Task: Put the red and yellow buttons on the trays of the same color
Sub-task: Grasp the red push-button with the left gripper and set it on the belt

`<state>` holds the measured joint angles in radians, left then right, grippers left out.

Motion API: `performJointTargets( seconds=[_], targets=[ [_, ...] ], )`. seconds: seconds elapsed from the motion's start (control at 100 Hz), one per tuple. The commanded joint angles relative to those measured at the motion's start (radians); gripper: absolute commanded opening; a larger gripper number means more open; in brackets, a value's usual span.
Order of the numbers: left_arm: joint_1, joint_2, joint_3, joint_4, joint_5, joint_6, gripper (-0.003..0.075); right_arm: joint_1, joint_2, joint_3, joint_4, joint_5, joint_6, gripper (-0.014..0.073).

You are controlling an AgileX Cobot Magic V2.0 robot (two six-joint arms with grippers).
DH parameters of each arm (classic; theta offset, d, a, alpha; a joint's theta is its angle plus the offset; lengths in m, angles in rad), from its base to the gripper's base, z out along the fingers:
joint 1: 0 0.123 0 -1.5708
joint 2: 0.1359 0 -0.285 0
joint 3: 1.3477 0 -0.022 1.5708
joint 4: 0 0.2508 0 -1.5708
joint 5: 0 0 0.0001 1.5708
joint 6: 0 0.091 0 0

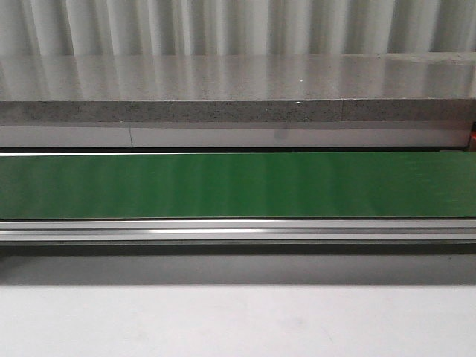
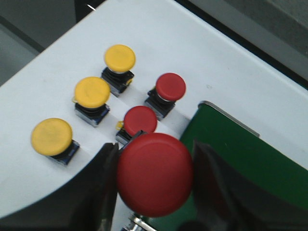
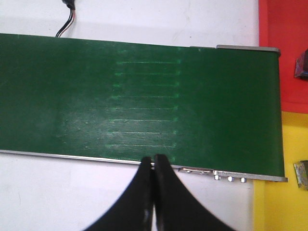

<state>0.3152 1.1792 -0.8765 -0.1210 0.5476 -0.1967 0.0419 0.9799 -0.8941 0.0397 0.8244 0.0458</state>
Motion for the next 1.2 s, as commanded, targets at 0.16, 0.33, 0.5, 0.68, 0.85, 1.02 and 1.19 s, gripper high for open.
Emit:
performJointTargets(
  seconds=[0.16, 0.33, 0.5, 0.68, 0.85, 1.02, 1.19],
  targets=[
    [-0.145, 0.036, -0.032, -0.033, -0.084, 0.086, -0.0020, 0.002, -0.017, -0.025, -0.002, -0.044, -0.008, -0.0067],
    [-0.207, 0.100, -0.032, -0.033, -0.105, 0.107, -0.0020, 0.002, -0.017, -0.025, -0.002, -0.044, -0.008, -0.0067],
    [-0.212, 0.155, -0.032, -0.033, -0.102, 0.112, -0.0020, 0.002, -0.017, -0.025, -0.002, -0.044, -0.008, -0.0067],
    [-0.212, 0.165, -0.032, -0.044, -0.080, 0.146, 0.0008, 0.002, -0.017, -0.025, -0.002, -0.044, -0.008, -0.0067],
    [-0.212, 0.163, -0.051, -0.087, -0.046, 0.197, 0.0321, 0.002, -0.017, -0.025, -0.002, -0.044, -0.008, -0.0067],
    [-0.212, 0.159, -0.095, -0.089, 0.003, 0.221, 0.0640, 0.002, -0.017, -0.025, -0.002, -0.044, -0.008, -0.0067],
    [-0.212, 0.124, -0.125, -0.089, -0.001, 0.235, 0.0650, 0.002, -0.017, -0.025, -0.002, -0.044, -0.008, -0.0067]
  ],
)
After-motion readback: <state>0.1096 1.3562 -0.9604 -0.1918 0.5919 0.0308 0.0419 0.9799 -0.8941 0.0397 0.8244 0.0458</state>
